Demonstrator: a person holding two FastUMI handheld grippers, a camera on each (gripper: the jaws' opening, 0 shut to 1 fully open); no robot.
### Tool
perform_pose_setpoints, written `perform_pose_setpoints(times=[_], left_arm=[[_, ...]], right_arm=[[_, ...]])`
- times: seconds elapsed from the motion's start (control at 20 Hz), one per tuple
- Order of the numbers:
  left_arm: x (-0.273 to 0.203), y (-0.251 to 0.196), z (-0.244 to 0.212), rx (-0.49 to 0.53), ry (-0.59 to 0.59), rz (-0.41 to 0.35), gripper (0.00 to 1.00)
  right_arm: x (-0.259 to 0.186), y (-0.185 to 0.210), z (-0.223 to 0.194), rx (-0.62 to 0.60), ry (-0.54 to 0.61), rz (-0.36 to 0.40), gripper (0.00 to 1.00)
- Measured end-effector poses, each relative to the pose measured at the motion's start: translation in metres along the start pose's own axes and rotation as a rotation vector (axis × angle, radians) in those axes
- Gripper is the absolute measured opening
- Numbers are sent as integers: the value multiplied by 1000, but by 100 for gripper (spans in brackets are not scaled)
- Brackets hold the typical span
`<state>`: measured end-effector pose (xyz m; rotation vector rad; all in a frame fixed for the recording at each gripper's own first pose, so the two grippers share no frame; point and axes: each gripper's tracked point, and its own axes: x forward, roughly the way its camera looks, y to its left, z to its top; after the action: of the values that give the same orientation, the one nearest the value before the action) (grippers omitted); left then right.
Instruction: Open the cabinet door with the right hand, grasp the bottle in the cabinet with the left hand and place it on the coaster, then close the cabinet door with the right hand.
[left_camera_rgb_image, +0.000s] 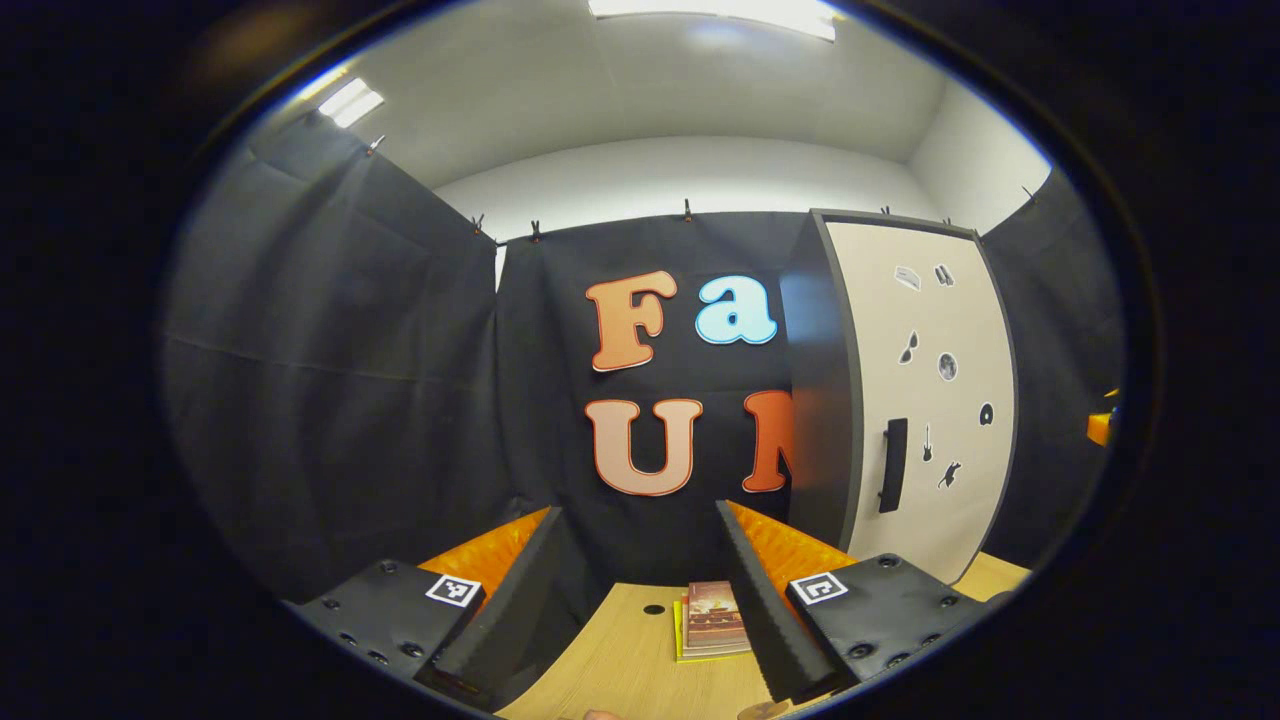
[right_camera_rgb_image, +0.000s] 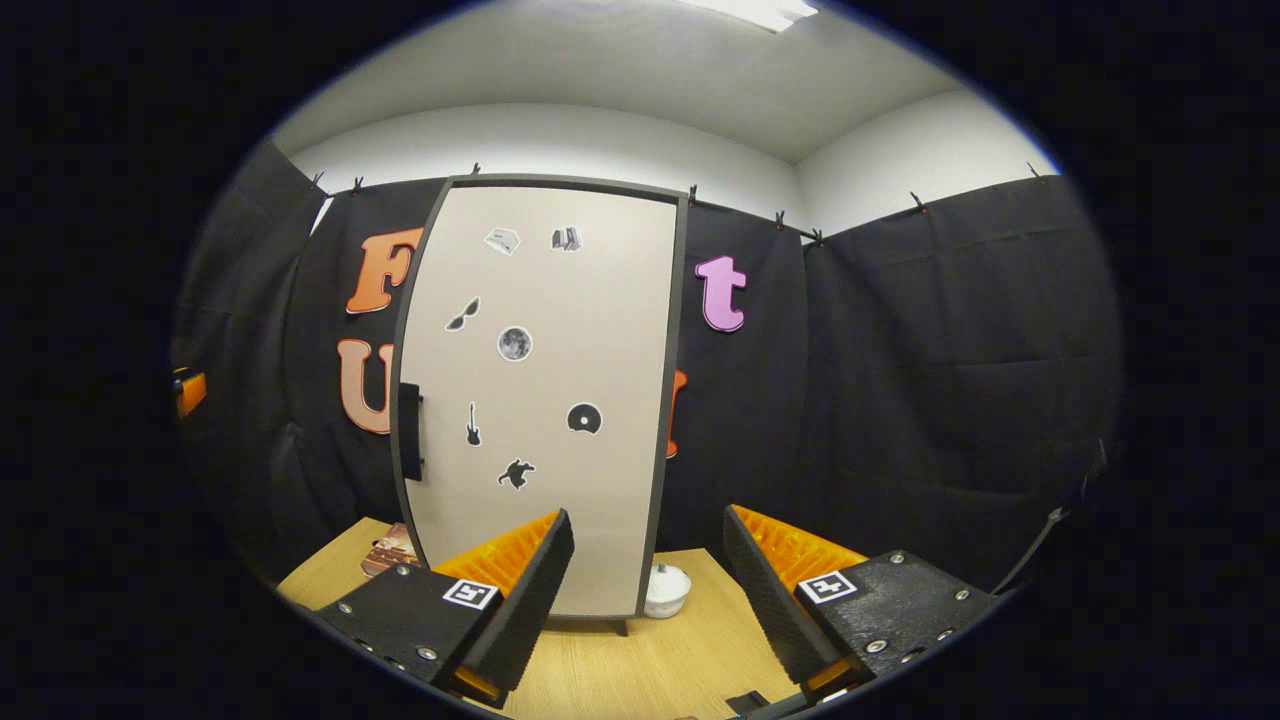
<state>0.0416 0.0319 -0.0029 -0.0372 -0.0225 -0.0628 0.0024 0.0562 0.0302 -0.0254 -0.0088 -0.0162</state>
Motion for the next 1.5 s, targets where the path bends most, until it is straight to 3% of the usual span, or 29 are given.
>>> perform_pose_setpoints(times=[0.2,0.4,0.6,1.0,1.5], left_arm=[[-1,12,8,-5,-25,9,93],[-3,22,10,-6,-30,10,93],[-9,31,5,-18,-15,9,96],[-21,62,-15,-16,33,36,93],[-30,122,-21,33,50,122,96]], right_arm=[[0,21,13,-4,-18,20,93],[5,60,23,36,-34,85,94],[15,112,26,39,-35,157,94],[62,218,32,85,-41,265,94],[150,293,11,72,4,262,93]])
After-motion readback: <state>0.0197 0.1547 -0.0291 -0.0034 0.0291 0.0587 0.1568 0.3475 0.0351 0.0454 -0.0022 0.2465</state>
